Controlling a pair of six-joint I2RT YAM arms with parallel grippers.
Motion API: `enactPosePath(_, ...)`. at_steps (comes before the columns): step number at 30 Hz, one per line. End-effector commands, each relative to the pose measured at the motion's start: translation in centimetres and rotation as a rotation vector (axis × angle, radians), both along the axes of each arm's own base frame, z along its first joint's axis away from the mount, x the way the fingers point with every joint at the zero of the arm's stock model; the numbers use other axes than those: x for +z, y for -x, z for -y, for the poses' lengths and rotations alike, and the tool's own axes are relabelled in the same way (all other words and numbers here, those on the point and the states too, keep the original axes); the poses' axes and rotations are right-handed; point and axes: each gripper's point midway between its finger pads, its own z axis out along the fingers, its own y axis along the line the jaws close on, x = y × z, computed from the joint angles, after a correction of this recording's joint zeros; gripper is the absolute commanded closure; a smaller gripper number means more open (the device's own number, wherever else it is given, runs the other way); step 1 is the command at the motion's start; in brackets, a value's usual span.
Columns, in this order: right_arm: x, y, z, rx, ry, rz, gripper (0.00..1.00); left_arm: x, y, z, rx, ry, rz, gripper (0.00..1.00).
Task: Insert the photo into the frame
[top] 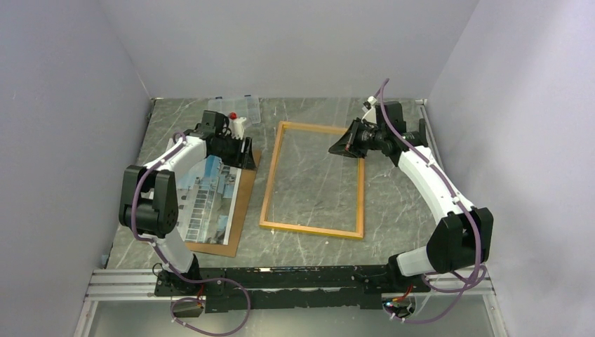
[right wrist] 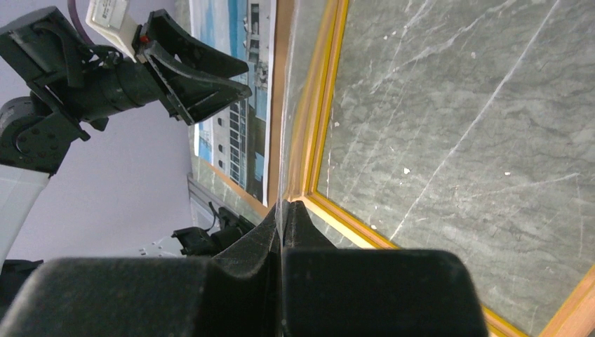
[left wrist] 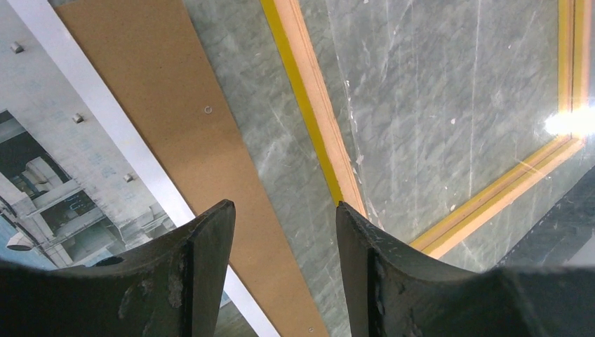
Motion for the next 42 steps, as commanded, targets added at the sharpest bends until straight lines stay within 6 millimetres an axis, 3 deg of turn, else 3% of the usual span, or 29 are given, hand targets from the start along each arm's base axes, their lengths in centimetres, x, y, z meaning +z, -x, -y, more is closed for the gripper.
enactPosePath(1, 2.2, -0.9, 0.1, 0.012, -0.028, 0.117, 1.0, 1.2, 0.1, 1.2, -0.035, 0.032, 0.038, 0.4)
enactPosePath(19, -0.4, -1.5, 0.4, 0.1, -0.036, 0.104, 1.0, 0.3, 0.2, 2.6, -0.072, 0.033, 0.011, 0.51)
enactPosePath(42, -5.3, -1.2, 3.1, 0.071, -0.051, 0.006, 1.0, -2.0, 0.1, 4.8, -0.115, 0.014, -0.018, 0.52)
